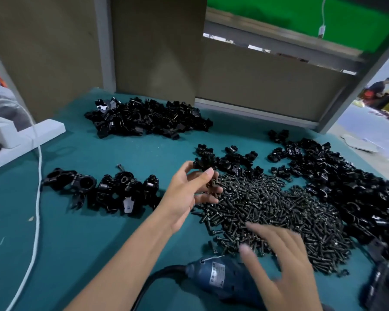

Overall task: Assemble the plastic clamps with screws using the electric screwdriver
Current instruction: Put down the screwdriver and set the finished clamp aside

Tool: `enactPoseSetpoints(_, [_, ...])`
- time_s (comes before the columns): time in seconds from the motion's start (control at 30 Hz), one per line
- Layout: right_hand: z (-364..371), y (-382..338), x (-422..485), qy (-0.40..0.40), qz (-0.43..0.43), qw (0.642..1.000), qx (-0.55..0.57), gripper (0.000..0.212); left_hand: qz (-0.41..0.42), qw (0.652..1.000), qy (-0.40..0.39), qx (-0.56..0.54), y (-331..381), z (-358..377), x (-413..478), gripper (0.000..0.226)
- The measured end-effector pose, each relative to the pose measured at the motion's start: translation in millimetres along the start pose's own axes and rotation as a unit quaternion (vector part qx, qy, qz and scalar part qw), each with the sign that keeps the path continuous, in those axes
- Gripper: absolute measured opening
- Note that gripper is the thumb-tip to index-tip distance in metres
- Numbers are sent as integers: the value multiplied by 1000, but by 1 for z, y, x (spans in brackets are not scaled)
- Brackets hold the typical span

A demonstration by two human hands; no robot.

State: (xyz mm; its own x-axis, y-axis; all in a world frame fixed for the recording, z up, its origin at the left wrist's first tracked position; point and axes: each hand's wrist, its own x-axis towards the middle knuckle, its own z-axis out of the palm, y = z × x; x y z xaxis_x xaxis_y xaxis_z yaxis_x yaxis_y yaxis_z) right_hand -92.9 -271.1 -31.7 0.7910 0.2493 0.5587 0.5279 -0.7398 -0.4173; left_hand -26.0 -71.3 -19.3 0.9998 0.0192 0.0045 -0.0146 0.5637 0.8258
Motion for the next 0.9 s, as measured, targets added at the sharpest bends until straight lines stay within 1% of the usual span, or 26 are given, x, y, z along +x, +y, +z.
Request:
enactPoseSetpoints(0.1, [-5, 19, 35, -36, 57, 998, 13, 33, -12, 998, -4, 67, -11, -5, 2, 30])
enactPoseSetpoints(0.17, [2, 36, 68, -55, 79, 995, -15, 34, -12, 993, -2, 114, -18, -5, 5, 27])
enactPoseSetpoints(0.23, [14, 53, 104, -77, 92, 991, -51, 32, 4, 990, 3, 140, -24, -4, 9, 16])
enactPoseSetpoints(0.27, [22, 61, 120, -88, 99, 989, -61, 31, 14, 989, 5, 148, -26, -3, 10, 14])
enactPoseSetpoints(0.37, [45, 78, 161, -122, 123, 983, -58, 31, 45, 978, 20, 205, -29, -5, 13, 22])
enactPoseSetpoints(0.43, [61, 82, 180, -167, 138, 974, -67, 34, 66, 963, 55, 255, -28, -10, 15, 22])
enactPoseSetpoints(0.5, [76, 84, 191, -224, 144, 960, -91, 37, 76, 958, 107, 253, -25, -17, 15, 22])
enactPoseSetpoints(0.57, [87, 87, 196, -254, 145, 949, -117, 39, 80, 957, 130, 247, -22, -24, 15, 18])
enactPoseSetpoints(0.63, [90, 89, 197, -247, 151, 949, -123, 35, 79, 958, 130, 241, -20, -26, 15, 13])
enactPoseSetpoints(0.7, [88, 89, 197, -224, 148, 956, -121, 25, 69, 966, 121, 217, -20, -24, 14, 10])
enactPoseSetpoints(0.77, [79, 87, 194, -171, 159, 970, -74, 20, 54, 974, 109, 190, -20, -21, 14, 12])
enactPoseSetpoints(0.8, [73, 85, 192, -141, 178, 974, -18, 19, 47, 978, 104, 175, -20, -21, 13, 15])
enactPoseSetpoints(0.83, [66, 83, 189, -119, 203, 970, 65, 18, 40, 981, 99, 160, -19, -20, 13, 19])
enactPoseSetpoints(0.87, [59, 79, 185, -108, 227, 953, 167, 19, 34, 984, 93, 145, -18, -20, 12, 22])
enactPoseSetpoints(0.9, [53, 74, 180, -107, 245, 925, 269, 21, 27, 987, 87, 130, -17, -20, 12, 25])
